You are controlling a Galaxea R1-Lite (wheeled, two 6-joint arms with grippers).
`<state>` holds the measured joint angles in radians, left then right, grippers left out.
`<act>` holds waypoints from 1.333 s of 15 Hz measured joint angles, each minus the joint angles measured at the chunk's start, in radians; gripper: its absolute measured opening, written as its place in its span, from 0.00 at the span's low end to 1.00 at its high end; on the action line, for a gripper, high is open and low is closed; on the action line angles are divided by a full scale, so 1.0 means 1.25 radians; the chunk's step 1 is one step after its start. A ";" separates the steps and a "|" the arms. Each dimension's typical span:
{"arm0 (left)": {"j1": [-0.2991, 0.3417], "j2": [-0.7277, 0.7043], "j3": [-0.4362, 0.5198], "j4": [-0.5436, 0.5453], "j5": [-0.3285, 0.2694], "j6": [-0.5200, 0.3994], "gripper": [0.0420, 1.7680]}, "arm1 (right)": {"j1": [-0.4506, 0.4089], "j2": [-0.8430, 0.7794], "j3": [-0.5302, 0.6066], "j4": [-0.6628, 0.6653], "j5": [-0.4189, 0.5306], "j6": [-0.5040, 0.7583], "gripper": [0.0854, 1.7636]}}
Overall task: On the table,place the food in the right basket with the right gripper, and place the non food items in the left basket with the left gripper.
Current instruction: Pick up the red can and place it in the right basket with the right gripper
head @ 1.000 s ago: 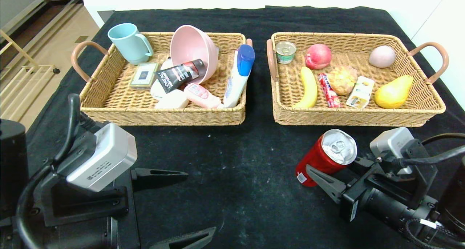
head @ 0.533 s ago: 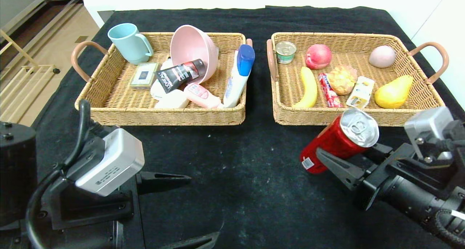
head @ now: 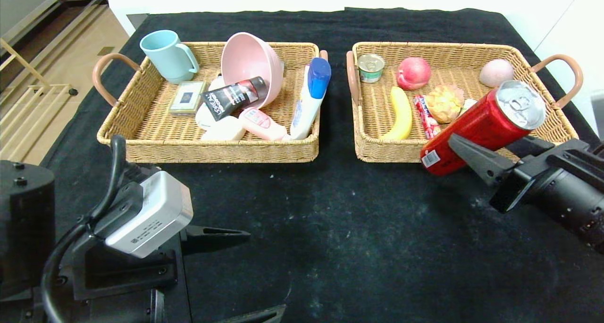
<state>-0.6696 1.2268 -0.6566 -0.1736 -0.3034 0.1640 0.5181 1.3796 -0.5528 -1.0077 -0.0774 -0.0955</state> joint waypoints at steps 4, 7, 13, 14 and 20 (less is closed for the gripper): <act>-0.001 0.000 0.000 -0.002 0.000 0.001 0.97 | -0.028 -0.001 -0.019 0.008 0.023 -0.002 0.54; -0.001 -0.002 0.001 -0.017 0.001 0.001 0.97 | -0.042 0.001 -0.057 0.038 0.024 -0.006 0.54; -0.001 -0.018 0.000 -0.018 0.004 0.001 0.97 | -0.075 0.054 -0.269 0.208 0.043 -0.005 0.54; 0.000 -0.021 0.000 -0.018 0.004 0.001 0.97 | -0.077 0.077 -0.301 0.214 0.042 -0.005 0.54; -0.001 -0.026 0.000 -0.018 0.004 0.001 0.97 | -0.091 0.223 -0.453 0.218 0.037 -0.005 0.54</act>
<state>-0.6704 1.1945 -0.6566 -0.1966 -0.2987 0.1649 0.4049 1.6587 -1.1189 -0.7349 -0.0313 -0.1023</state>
